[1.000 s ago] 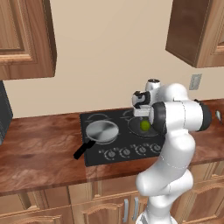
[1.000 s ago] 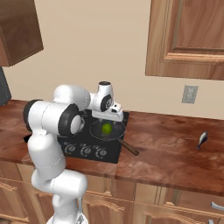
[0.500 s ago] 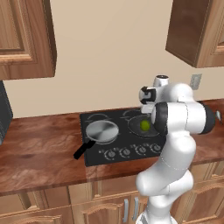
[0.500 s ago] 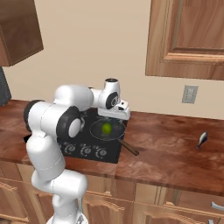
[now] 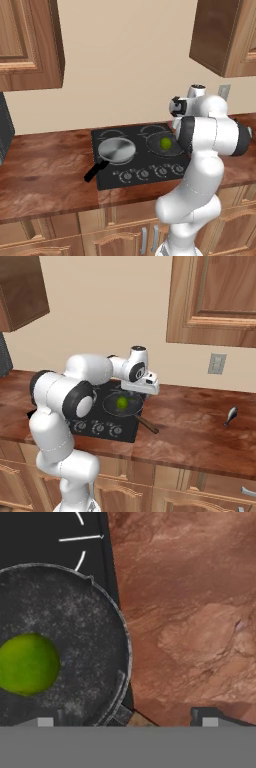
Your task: Place both pans onto different burners. Then place the lime and the fish on different pans.
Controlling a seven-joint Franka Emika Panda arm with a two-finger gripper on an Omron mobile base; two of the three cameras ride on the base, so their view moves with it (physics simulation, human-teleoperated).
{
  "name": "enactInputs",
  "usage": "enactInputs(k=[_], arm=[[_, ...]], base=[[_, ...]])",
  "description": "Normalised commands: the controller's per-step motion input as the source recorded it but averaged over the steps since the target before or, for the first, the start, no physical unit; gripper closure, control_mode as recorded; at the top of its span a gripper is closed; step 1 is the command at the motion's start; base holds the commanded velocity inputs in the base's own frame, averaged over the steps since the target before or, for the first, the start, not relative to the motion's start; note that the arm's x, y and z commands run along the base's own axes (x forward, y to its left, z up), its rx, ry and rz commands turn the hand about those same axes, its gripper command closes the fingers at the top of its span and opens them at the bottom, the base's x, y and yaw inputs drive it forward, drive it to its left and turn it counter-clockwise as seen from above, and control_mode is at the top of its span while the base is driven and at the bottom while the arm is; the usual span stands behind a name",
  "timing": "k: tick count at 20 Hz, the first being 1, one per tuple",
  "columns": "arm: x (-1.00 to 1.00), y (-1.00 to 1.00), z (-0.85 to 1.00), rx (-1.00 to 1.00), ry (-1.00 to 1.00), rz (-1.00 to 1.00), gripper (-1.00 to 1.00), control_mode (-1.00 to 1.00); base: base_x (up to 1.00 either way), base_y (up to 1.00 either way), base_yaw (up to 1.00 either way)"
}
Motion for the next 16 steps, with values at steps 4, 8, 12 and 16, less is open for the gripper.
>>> enactInputs(k=[4, 8, 12, 16], arm=[[-0.13, -0.49, 0.0, 0.01, 0.0, 0.0, -1.0, -1.0], [-0.08, -0.47, 0.0, 0.01, 0.0, 0.0, -1.0, -1.0], [0.0, -0.54, 0.0, 0.0, 0.0, 0.0, -1.0, -1.0], [0.0, -0.54, 0.0, 0.0, 0.0, 0.0, -1.0, -1.0]], base=[[0.0, 0.0, 0.0], [0.0, 0.0, 0.0], [0.0, 0.0, 0.0], [0.0, 0.0, 0.0]])
